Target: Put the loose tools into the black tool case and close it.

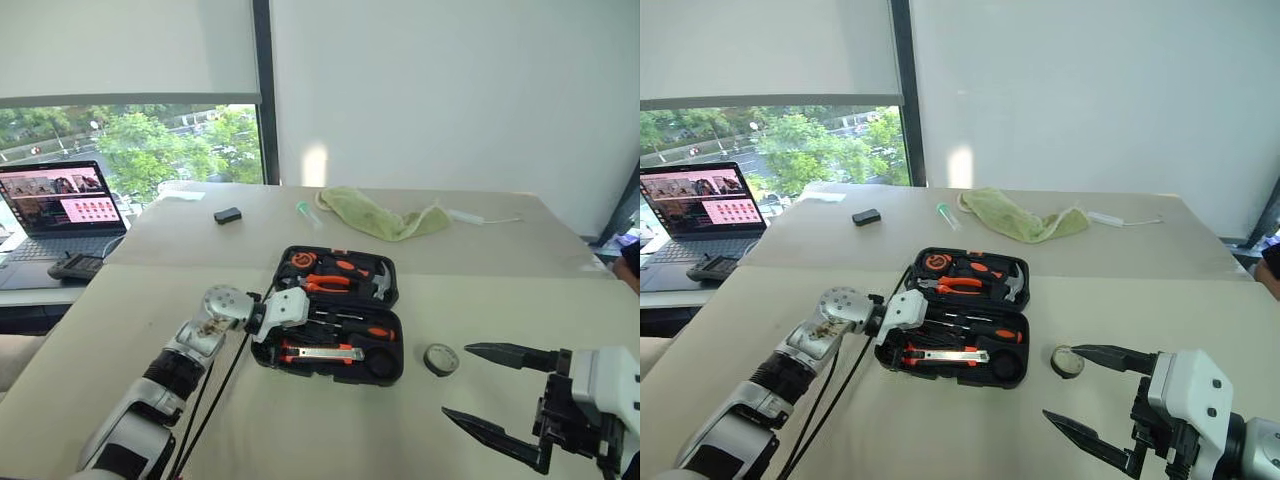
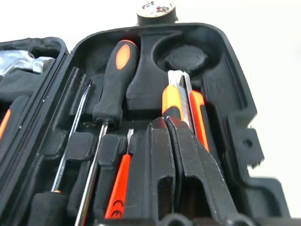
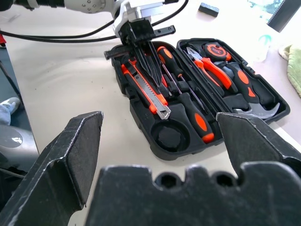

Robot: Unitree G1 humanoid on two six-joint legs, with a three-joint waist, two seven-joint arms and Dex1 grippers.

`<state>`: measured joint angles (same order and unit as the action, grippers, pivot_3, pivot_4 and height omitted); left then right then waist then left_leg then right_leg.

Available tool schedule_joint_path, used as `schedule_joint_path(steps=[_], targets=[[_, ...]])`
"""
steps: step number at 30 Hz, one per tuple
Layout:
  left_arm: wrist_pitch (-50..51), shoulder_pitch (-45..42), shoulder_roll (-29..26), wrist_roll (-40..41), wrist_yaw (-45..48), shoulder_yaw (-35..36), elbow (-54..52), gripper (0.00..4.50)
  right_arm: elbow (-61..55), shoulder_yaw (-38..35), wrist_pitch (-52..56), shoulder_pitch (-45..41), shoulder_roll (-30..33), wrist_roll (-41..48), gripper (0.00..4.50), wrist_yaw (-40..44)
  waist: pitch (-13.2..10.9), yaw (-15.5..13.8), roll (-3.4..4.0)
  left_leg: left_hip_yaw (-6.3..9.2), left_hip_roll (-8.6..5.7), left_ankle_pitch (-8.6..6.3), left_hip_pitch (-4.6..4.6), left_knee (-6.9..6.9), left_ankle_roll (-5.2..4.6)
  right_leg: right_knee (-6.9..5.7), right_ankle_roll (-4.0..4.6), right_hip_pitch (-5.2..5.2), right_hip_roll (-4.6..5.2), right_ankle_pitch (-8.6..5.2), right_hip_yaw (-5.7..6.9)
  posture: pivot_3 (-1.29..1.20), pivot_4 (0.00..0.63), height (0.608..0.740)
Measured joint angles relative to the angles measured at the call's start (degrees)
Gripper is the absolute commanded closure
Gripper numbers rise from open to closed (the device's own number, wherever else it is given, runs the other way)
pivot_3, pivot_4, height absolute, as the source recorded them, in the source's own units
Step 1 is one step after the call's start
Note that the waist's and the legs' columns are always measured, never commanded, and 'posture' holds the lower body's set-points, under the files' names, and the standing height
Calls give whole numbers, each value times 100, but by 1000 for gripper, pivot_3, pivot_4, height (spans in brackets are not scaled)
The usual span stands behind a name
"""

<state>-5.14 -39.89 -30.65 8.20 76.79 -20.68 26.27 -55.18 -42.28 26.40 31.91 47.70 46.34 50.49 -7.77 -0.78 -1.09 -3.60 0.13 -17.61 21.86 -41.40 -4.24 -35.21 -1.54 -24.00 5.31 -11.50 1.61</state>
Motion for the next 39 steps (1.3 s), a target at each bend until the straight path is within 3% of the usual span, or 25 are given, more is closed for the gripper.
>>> schedule_joint_path(steps=[6,9,16,21,25,34,39], targets=[[92,10,-114,249,608,302,355,4397,9,60,-1,-24,-11,-14,0,1,0,25,0,-11,-8,3,7,41,4,6,-8,-23,-7,-5,-9,0,150,740],[722,15,-127,573,901,462,287,4397,14,69,-1,-27,-11,-25,0,2,-4,23,-4,-11,-11,2,20,42,5,9,-17,-31,-9,-12,-5,0,150,740],[2479,-12,-374,1340,1081,887,-998,4397,17,120,-2,-89,-13,-69,0,1,-15,-39,-15,-8,-24,-6,35,22,-10,17,-25,-26,10,-13,1,0,150,740],[3117,-4,-77,1429,675,802,-1697,4397,45,295,-2,-236,-11,-116,0,-20,-16,-75,-17,-8,-25,-9,35,4,-15,15,-34,-19,8,-8,-4,0,150,740],[3083,291,119,1131,249,563,-1804,4397,53,330,-2,-262,-11,-119,0,-46,-15,-61,-16,-10,-25,-7,27,10,-11,11,-33,-19,3,-7,-12,0,150,740],[1912,707,206,266,-360,119,-1386,4397,2,290,-1,-118,-15,-115,0,-74,-5,-69,-10,-9,-23,-7,4,19,-11,13,-29,-3,20,-7,-18,0,150,740],[1802,814,339,214,-596,118,-1249,4397,-27,265,-1,-49,-26,-112,0,-102,20,-86,-4,-8,-20,-7,-28,20,-11,14,-16,22,30,-15,-23,0,150,740]])
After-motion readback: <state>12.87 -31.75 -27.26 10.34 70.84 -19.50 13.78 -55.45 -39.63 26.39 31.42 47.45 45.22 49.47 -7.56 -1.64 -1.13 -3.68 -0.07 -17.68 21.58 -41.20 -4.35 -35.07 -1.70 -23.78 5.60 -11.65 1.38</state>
